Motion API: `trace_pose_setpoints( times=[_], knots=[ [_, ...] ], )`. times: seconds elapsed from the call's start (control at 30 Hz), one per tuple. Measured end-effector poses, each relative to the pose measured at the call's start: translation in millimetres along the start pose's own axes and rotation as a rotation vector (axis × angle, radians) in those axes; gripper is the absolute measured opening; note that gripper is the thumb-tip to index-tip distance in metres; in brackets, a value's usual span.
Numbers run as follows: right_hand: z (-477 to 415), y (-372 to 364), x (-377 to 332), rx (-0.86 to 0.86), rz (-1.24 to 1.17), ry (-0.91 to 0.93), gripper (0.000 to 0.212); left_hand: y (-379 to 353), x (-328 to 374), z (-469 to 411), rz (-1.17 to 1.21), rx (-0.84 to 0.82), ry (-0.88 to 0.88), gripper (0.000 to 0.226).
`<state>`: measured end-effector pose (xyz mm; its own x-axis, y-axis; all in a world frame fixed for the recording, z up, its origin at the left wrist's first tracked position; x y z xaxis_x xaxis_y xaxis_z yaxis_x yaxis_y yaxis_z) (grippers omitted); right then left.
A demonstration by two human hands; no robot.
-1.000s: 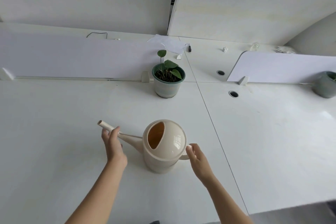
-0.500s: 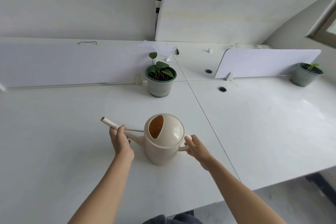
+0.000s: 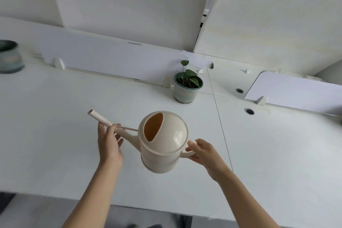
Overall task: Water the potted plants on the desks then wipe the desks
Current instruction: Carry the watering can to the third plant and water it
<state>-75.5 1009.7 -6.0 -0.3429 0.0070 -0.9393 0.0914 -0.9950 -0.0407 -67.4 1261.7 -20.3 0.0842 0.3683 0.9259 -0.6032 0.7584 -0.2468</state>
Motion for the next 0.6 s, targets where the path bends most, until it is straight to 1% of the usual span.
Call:
trace_pose_setpoints(
  times=[0.1, 0.23, 0.3, 0.4, 0.5, 0.6],
  knots=[
    [15, -7, -18, -0.087, 0.042, -0.027, 0.028, 23, 20, 23, -0.011, 0.039, -0.082, 0.037],
    [38, -23, -30, -0.2, 0.091, -0.048, 0.031, 58, 38, 61, -0.043, 0.136, -0.174, 0.033],
    [49, -34, -30, -0.256, 0.109, -0.063, 0.03, 78, 43, 81, -0.068, 0.185, -0.194, 0.027],
    [63, -53, -24, -0.353, 0.129, -0.072, 0.029, 111, 49, 108, -0.123, 0.248, -0.222, 0.026],
    [76, -78, -18, -0.434, 0.154, -0.1, 0.029, 149, 49, 134, -0.166, 0.303, -0.22, 0.01],
    [89, -105, -9, -0.529, 0.18, -0.126, 0.028, 184, 53, 157, -0.188, 0.382, -0.219, 0.012]
  ],
)
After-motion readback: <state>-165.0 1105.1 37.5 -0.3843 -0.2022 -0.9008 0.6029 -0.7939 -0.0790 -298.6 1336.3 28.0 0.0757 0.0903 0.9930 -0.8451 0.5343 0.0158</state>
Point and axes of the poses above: each hand's wrist, its own z-axis away from the middle knuckle, its own y-axis out of the back of the hand, x = y × z, the point moved 2 cm from there along -z, towards the middle knuckle, and after that the axes turned 12 degrees about -z, right-handed, at the moved point
